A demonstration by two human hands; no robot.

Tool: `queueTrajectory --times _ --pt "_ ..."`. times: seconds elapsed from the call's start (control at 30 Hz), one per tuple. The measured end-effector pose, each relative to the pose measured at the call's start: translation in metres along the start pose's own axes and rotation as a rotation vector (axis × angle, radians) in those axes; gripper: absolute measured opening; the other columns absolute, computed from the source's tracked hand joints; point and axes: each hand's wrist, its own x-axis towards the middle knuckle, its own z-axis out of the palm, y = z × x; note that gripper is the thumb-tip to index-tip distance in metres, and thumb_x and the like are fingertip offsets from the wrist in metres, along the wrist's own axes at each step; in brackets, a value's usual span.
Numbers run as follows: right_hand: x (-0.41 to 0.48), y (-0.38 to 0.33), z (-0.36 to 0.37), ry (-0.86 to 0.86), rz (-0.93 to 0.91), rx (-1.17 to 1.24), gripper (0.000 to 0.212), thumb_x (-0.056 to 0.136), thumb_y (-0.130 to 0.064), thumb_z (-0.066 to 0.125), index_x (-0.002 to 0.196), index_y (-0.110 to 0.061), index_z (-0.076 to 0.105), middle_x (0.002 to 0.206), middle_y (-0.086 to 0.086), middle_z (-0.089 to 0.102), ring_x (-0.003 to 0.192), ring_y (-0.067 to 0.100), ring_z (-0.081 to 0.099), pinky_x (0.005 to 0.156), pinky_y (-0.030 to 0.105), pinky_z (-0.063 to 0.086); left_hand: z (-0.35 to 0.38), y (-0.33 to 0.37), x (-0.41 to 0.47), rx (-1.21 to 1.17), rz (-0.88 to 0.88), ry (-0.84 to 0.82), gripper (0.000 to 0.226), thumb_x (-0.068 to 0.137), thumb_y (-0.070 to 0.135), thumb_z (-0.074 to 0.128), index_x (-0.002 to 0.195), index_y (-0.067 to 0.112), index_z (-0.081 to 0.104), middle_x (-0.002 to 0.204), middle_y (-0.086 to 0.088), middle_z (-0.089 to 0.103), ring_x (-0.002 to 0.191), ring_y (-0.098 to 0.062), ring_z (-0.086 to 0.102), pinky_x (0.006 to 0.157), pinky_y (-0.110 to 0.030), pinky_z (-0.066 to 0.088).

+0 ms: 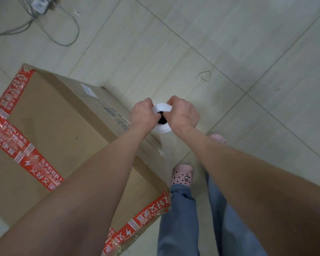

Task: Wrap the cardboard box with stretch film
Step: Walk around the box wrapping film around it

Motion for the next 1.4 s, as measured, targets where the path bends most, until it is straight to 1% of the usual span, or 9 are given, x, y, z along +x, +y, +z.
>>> queueTrajectory --times 0.1,0.3,0.43,0.57,0.73,0.93,1.17,1.3,1.4 --pt "0.01 -0.015 -0.004 -0.012 -0.042 0.051 0.031 0.085 -0.026 0.06 0.115 -0.027 0.055 0.112 -0.003 0.061 0.106 0.022 0.055 0.071 0.029 0.039 -0.011 -0.005 0.008 -0.098 -0.139 0.033 0.024 0.079 0.022 0.063 0.098 0.007 0.057 0.095 -0.01 0.061 0.093 -0.03 0.058 0.067 -0.031 0.041" --pt "0.023 -0.039 0.002 -0.265 0.012 0.099 0.05 0.082 -0.043 0.064 0.123 -0.021 0.045 0.115 0.004 0.06 0.112 0.027 0.054 0.078 0.033 0.04 -0.018 -0.025 0.014 -0.47 -0.519 0.068 0.041 0.058 0.038 0.063 0.086 0.008 0.064 0.087 -0.011 0.068 0.083 -0.032 0.068 0.074 -0.04 0.058" --pt "0.035 -0.045 -0.006 -0.257 0.052 0.114 0.035 0.089 -0.028 0.055 0.12 -0.015 0.044 0.114 0.008 0.062 0.104 0.029 0.059 0.072 0.031 0.038 -0.031 -0.013 0.018 -0.34 -0.422 -0.033 0.042 0.072 0.041 0.063 0.096 0.007 0.061 0.09 -0.007 0.065 0.086 -0.026 0.064 0.072 -0.032 0.051" --pt "0.044 -0.046 -0.018 -0.299 -0.014 0.07 0.033 0.089 -0.028 0.057 0.118 -0.014 0.049 0.116 0.009 0.059 0.104 0.029 0.057 0.073 0.03 0.038 -0.04 0.004 0.028 -0.057 -0.182 0.001 0.034 0.087 0.015 0.057 0.119 0.01 0.048 0.115 -0.011 0.054 0.104 -0.03 0.055 0.069 -0.033 0.038" --pt "0.05 -0.048 -0.019 -0.302 -0.067 0.076 0.026 0.087 -0.023 0.057 0.11 -0.012 0.053 0.109 0.01 0.062 0.096 0.03 0.06 0.073 0.033 0.045 -0.04 0.011 0.032 0.125 -0.007 0.051 0.031 0.087 0.008 0.051 0.118 0.013 0.051 0.114 -0.007 0.052 0.099 -0.028 0.055 0.064 -0.033 0.035" --pt "0.057 -0.063 -0.023 -0.206 -0.213 -0.102 0.031 0.089 -0.015 0.052 0.12 -0.021 0.051 0.116 0.006 0.049 0.078 0.025 0.051 0.066 0.031 0.037 -0.046 0.004 0.042 -0.038 -0.123 0.105 0.022 0.087 0.01 0.05 0.108 0.012 0.056 0.109 -0.007 0.054 0.096 -0.028 0.057 0.065 -0.032 0.033" --pt "0.077 -0.118 -0.024 -0.182 -0.422 -0.273 0.034 0.088 -0.012 0.049 0.117 -0.028 0.055 0.119 0.003 0.046 0.075 0.027 0.05 0.064 0.03 0.035 -0.062 -0.019 0.062 -0.443 -0.554 0.148 0.017 0.082 0.019 0.059 0.099 0.013 0.058 0.099 -0.005 0.063 0.091 -0.025 0.06 0.066 -0.03 0.041" --pt "0.082 -0.147 -0.013 -0.211 -0.504 -0.302 0.045 0.086 -0.012 0.053 0.129 -0.025 0.048 0.125 0.004 0.044 0.101 0.027 0.054 0.071 0.032 0.039 -0.069 -0.042 0.063 -0.633 -0.749 0.164 0.026 0.079 0.024 0.065 0.102 0.012 0.06 0.103 -0.007 0.066 0.098 -0.028 0.062 0.069 -0.029 0.043" --pt "0.086 -0.151 -0.008 -0.26 -0.386 -0.297 0.043 0.086 -0.019 0.058 0.128 -0.02 0.047 0.125 0.007 0.045 0.11 0.03 0.053 0.078 0.035 0.042 -0.077 -0.048 0.063 -0.587 -0.686 0.098 0.027 0.082 0.023 0.062 0.106 0.01 0.057 0.104 -0.008 0.063 0.093 -0.026 0.059 0.066 -0.029 0.039"
